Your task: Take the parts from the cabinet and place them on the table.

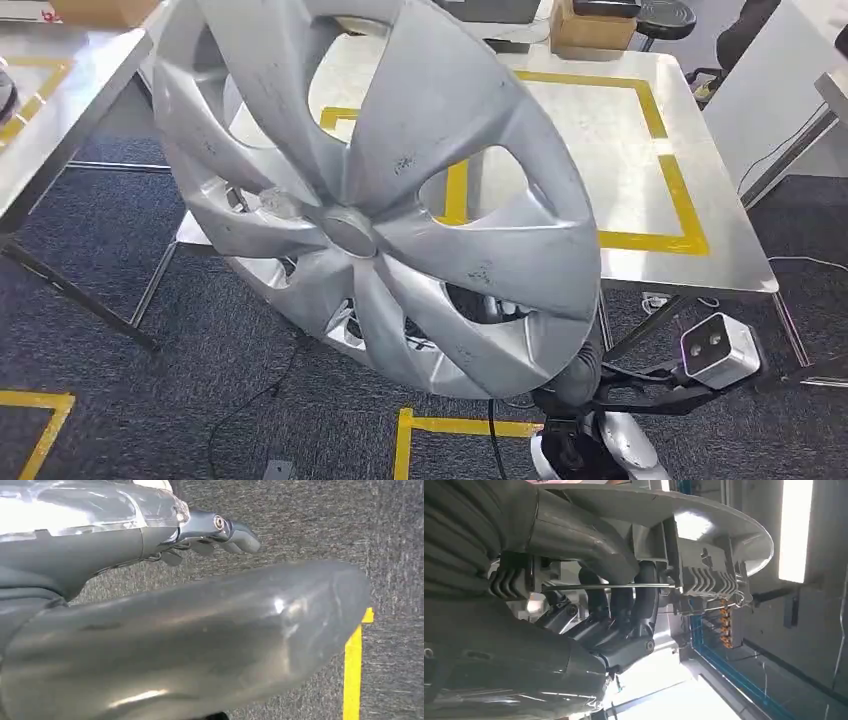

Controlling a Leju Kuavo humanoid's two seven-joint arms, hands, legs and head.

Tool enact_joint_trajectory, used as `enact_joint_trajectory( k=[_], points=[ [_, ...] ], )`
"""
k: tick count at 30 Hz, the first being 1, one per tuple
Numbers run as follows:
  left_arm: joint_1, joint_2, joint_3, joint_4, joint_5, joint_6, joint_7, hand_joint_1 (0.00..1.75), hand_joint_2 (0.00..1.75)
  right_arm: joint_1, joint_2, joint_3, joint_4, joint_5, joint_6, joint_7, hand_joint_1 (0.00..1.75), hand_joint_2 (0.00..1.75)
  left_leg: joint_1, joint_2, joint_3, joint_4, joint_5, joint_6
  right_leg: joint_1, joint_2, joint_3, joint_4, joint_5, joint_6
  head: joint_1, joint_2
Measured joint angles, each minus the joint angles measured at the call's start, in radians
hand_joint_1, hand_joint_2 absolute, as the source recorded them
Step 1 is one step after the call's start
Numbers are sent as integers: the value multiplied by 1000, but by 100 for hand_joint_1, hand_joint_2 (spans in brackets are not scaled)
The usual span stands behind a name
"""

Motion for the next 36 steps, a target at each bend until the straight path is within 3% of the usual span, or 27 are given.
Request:
enact_joint_trajectory(
  k=[8,13,16,19,20,23,24,25,26,28,29,30,31,32,34,36],
  points=[
    [0,1,0,0,0,0,0,0,0,2,0,0,0,0,0,-4,175,175,-1,-3,-3,7,-1,1,0,-1,-2,2,0,0,-2,0],
    [0,2,0,0,-5,-1,2,0,0,4,0,0,0,0,0,-6,175,175,-2,-6,-8,16,-6,8,0,-1,-2,3,-3,6,-5,0],
    [0,3,0,0,-6,-1,8,0,0,5,0,0,0,0,0,-8,175,175,-3,-7,-14,26,-11,16,-1,-1,-2,3,-4,11,-7,0],
    [-1,3,0,0,-7,-1,9,0,0,7,0,0,-1,0,0,-10,175,175,3,-6,-9,20,-16,31,-1,-4,-6,25,-5,23,-9,0],
    [-1,4,0,0,-8,-1,9,0,0,7,0,0,-1,0,0,-10,175,175,3,-2,-4,18,-17,33,0,-14,-22,60,-22,22,-4,0],
    [0,4,0,0,-8,-1,8,0,0,7,0,-1,-1,0,1,-11,175,175,-4,8,-3,19,-22,40,3,-20,-174,319,-130,19,10,0],
    [0,4,0,0,-8,-1,8,0,0,9,0,-1,0,0,1,-11,175,175,-7,11,-1,19,-24,40,3,-20,-216,378,-143,17,10,0],
    [0,4,0,0,-8,-1,8,0,0,11,-1,0,0,0,1,-11,175,175,-11,12,3,19,-28,40,3,-20,-237,391,-128,13,11,0],
    [0,4,0,0,-8,-1,7,0,0,12,-1,0,0,0,1,-11,175,175,-14,13,10,20,-33,40,5,-21,-235,357,-87,6,11,0],
    [-1,3,0,0,-8,-1,6,0,0,11,-1,-1,0,0,1,-11,175,175,-20,15,31,19,-44,37,12,-23,-188,192,44,-15,15,0],
    [1,2,0,0,-9,-1,5,0,0,11,-1,-1,0,0,1,-12,175,175,-18,17,28,16,-49,35,22,-26,-171,123,88,-32,16,0],
    [-2,0,0,0,-8,-1,5,0,0,12,-1,-1,0,0,1,-13,175,175,-21,18,34,17,-49,32,25,-28,-172,127,54,-39,2,0],
    [-3,0,0,0,-9,-1,5,0,0,9,-1,-1,0,0,2,-13,175,175,-18,19,23,18,-51,24,30,-29,-168,98,43,-46,8,0],
    [-3,-2,0,0,-8,-1,5,0,0,12,-1,-2,-1,0,2,-13,175,175,-19,21,27,24,-50,16,31,-27,-170,93,63,-51,15,0],
    [-5,-2,0,0,-9,-2,5,0,0,13,-1,-1,-1,0,2,-13,175,175,-21,19,32,31,-49,7,23,-26,-154,81,64,-56,11,0],
    [-7,-1,0,-1,-9,-2,3,0,0,10,2,-1,-1,0,2,-13,175,175,-18,4,-2,103,-88,-3,19,-31,-132,70,62,-61,1,0]
  ],
)
